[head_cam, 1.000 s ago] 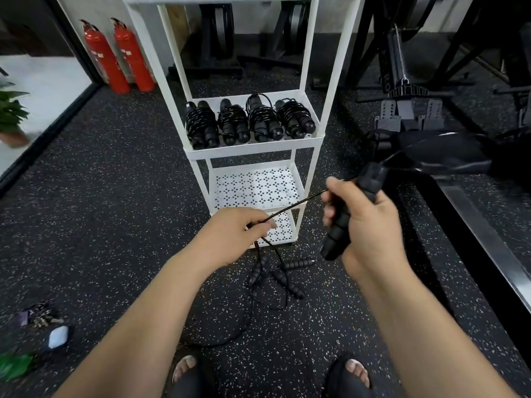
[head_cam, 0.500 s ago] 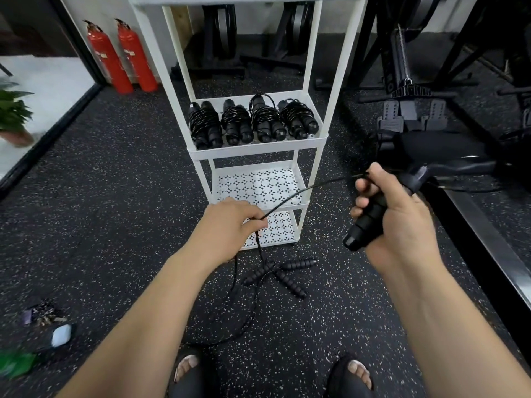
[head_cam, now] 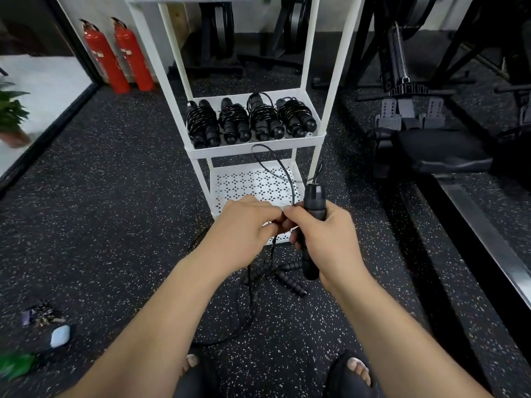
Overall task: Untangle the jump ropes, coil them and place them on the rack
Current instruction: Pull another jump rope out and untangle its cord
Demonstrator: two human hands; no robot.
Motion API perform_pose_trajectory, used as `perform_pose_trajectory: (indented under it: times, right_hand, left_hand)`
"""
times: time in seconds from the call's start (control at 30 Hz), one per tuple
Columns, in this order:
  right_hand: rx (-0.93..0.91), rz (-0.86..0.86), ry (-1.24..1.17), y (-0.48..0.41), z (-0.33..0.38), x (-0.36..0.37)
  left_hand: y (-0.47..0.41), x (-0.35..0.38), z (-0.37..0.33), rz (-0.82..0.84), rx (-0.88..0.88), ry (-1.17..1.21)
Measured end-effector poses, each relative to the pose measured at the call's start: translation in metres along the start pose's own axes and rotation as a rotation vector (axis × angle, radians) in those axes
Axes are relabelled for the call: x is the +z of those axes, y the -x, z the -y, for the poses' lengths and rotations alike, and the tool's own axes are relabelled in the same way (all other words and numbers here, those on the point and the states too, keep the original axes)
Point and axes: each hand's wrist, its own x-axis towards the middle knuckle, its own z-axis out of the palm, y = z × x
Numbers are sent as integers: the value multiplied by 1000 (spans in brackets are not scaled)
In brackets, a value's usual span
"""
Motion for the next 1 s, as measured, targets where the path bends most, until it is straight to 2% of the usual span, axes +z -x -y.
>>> perform_pose_trajectory:
  times: [0.3,0.5,0.67,0.83,1.0]
  right_hand:
    - [42,-68,-216,2,14,-6]
    - [-26,-125,-360,0,27,-19]
    - [-123,-199,-512,-5,65,-50]
    - [-65,-108,-473,-4,62,-54]
    - [-48,-77,-443,1,58,-44]
  left_hand:
    - [-3,1,7,94,-32,-18]
    - [-3,-6,16,47,-56,52]
    - [5,-5,34,170,-176,-133]
    - [3,-4,20,-17,-138,-62]
    - [0,-4,-21,-75,-92,151]
